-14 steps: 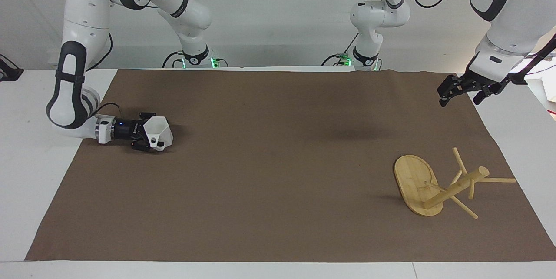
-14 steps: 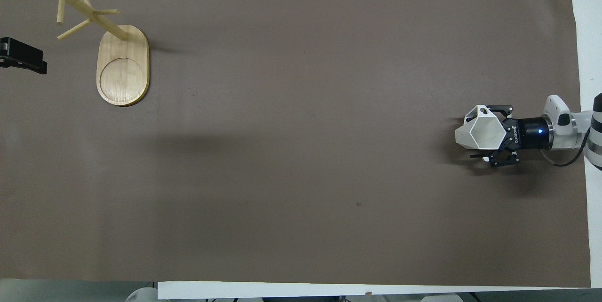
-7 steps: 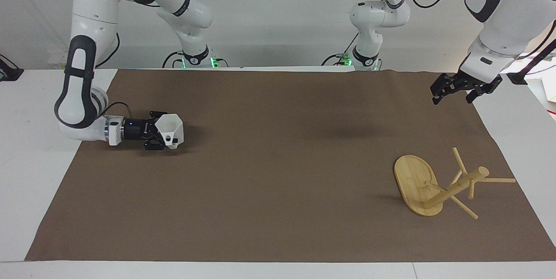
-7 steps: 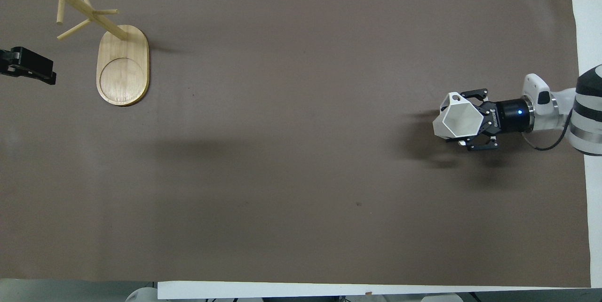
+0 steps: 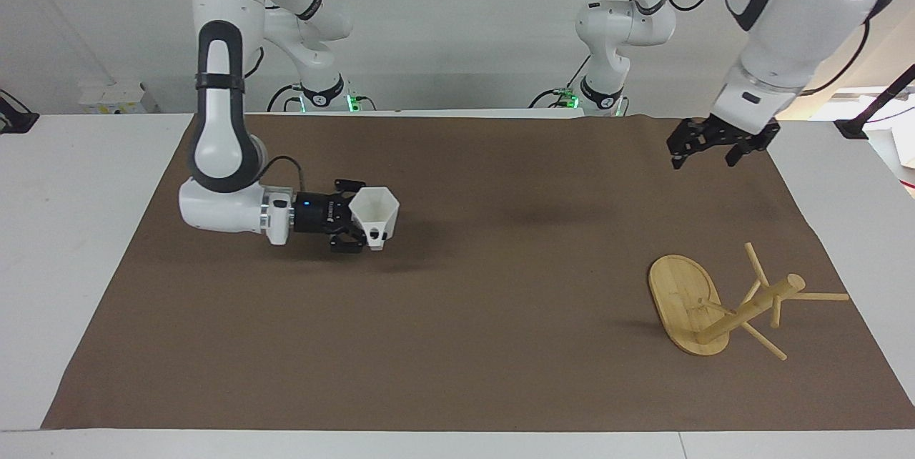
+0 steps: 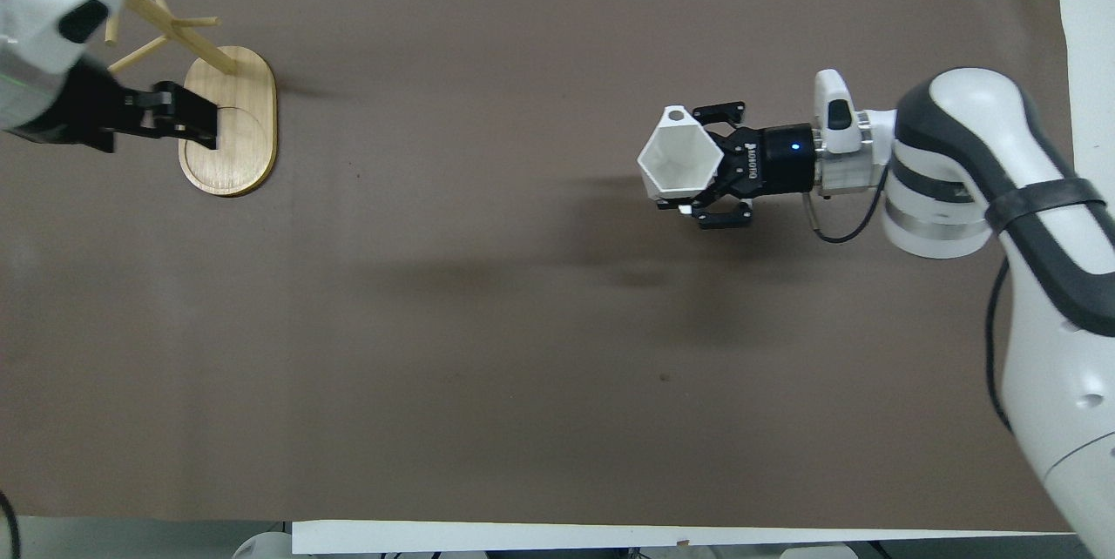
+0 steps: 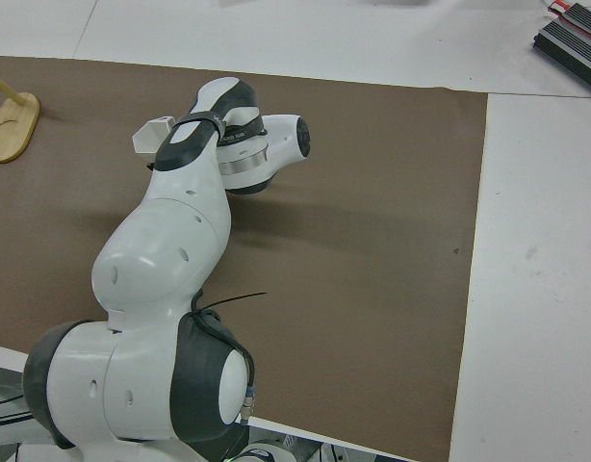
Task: Hang cup on rack
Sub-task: 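Carry the cup with the right gripper while the left gripper meets it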
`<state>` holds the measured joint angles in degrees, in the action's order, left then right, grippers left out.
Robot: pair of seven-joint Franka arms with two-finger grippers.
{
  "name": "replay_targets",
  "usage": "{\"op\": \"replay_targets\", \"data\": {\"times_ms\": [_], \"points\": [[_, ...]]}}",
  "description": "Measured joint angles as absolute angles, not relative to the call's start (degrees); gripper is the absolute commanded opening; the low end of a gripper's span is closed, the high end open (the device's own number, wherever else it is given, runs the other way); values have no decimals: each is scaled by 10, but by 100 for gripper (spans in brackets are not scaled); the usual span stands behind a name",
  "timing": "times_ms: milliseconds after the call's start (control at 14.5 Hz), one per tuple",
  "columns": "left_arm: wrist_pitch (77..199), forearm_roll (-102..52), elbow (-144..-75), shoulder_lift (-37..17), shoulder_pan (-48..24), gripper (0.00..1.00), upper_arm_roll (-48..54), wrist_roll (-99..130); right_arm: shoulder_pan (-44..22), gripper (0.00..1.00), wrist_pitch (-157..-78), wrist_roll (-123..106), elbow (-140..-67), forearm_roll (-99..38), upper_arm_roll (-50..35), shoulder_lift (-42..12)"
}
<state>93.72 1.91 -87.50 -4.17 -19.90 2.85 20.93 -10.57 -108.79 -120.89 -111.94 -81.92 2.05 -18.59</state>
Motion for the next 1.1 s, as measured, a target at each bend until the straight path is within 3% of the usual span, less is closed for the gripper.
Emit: {"op": "replay_targets", "data": {"times_ms": [138, 345, 552, 690, 897, 966, 1034, 1103], "points": [[963, 5, -877, -46, -277, 90, 32, 310, -164, 29, -1162, -1185, -1119, -853, 20, -175], [991, -35, -870, -83, -341, 90, 32, 412, -213, 29, -1227, -1164, -1119, -880, 21, -161], [1045, -49, -856, -126, -350, 90, 31, 432, -229, 29, -1249, -1151, -1120, -881, 21, -150], [1063, -53, -852, -140, -350, 83, 28, 432, -229, 29, -1249, -1151, -1121, -881, 23, -150], [1088, -56, -851, -154, -350, 81, 27, 433, -229, 30, -1249, -1151, -1122, -881, 25, -150], [1097, -61, -851, -160, -350, 67, 27, 434, -229, 31, -1249, -1151, -1122, -881, 25, -150], [1104, -65, -851, -165, -350, 14, 27, 436, -229, 31, -1249, -1151, -1122, -881, 25, -150], [1108, -67, -851, -170, -351, 0, 28, 445, -229, 31, -1249, -1151, -1122, -881, 25, -150]]}}
